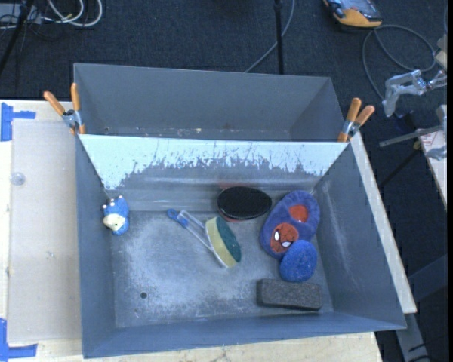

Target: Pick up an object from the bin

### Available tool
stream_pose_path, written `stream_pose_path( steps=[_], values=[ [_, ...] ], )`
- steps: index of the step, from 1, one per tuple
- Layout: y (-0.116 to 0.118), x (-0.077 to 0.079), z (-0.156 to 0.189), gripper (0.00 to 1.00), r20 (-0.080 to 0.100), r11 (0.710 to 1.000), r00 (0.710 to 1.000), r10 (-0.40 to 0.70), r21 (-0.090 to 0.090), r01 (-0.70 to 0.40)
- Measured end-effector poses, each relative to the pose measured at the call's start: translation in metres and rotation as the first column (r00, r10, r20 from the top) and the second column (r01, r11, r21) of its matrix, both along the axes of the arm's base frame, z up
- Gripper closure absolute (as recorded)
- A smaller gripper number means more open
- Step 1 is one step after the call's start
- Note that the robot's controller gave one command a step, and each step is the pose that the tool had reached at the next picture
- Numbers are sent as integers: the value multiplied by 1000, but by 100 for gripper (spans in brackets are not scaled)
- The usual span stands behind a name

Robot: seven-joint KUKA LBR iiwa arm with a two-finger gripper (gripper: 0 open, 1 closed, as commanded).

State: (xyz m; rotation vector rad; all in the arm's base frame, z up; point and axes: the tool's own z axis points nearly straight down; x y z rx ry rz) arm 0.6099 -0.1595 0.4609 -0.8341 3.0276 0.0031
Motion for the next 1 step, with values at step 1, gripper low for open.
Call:
stream_pose_path(
  steps=[1],
  values=[
    [38, 1, 6, 0, 4, 980, 980, 201, 0, -201]
  ],
)
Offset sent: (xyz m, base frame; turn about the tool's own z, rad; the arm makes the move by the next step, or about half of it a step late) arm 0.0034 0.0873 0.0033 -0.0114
